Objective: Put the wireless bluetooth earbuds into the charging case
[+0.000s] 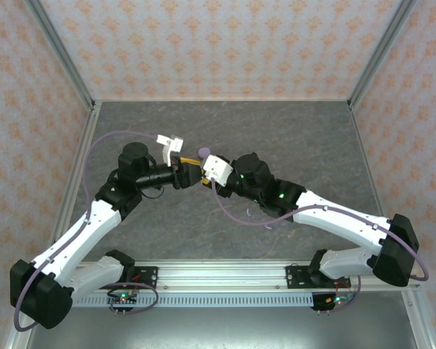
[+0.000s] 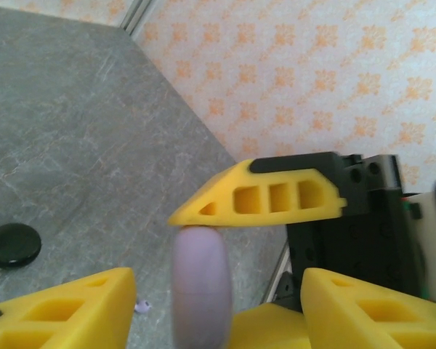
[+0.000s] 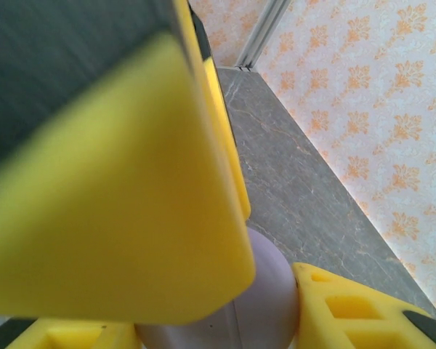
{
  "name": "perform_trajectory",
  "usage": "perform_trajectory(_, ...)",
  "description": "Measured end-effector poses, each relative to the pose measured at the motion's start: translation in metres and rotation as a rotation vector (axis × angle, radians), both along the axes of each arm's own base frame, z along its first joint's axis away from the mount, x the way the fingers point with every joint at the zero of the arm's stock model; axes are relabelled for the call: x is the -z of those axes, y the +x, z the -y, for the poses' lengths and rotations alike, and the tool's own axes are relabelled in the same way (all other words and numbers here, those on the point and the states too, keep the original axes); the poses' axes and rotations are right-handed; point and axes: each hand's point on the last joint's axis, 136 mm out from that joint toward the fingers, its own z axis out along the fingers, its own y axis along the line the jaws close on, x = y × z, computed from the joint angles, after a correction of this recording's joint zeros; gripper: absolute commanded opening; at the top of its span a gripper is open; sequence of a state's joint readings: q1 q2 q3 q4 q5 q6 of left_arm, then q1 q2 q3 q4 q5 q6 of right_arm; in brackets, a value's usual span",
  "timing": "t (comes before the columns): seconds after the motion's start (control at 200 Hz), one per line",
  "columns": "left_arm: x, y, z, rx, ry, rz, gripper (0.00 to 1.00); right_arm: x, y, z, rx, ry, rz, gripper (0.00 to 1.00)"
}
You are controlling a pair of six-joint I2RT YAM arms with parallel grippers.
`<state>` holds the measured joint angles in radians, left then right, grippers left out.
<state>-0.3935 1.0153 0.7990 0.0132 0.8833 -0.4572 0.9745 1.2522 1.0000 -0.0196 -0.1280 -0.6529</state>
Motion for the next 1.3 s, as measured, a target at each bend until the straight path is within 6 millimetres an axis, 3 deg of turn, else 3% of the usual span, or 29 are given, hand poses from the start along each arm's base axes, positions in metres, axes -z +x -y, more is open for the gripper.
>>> perform_trajectory(0.165, 0.012, 0.002, 0.004, 0.016, 0.024, -0.032, 0.47, -0.004, -0.001, 0.001, 0.001, 0.009, 0.007, 0.42)
perform_trajectory(0.42, 0.009, -0.002, 0.011, 0.061, 0.027, -0.014, 0.31, -0.003, -0.001, 0.002, 0.001, 0.006, 0.005, 0.43)
perform_trajectory(0.671, 0.013, -0.001, 0.012, 0.067, 0.041, -0.010, 0.22, 0.000, 0.000, 0.004, 0.011, -0.007, 0.001, 0.45)
perform_trajectory(0.931, 0.011, -0.003, 0.015, 0.076, 0.046, -0.009, 0.15, 0.001, -0.001, 0.008, 0.018, -0.012, -0.011, 0.63)
perform_trajectory(1.116, 0.012, 0.002, 0.011, 0.044, 0.060, 0.002, 0.05, 0.001, 0.002, 0.021, 0.045, -0.006, -0.048, 0.79)
perform_trajectory(1.301, 0.009, 0.010, 0.003, -0.031, 0.085, 0.048, 0.02, -0.006, 0.002, 0.042, 0.070, 0.034, -0.111, 0.83)
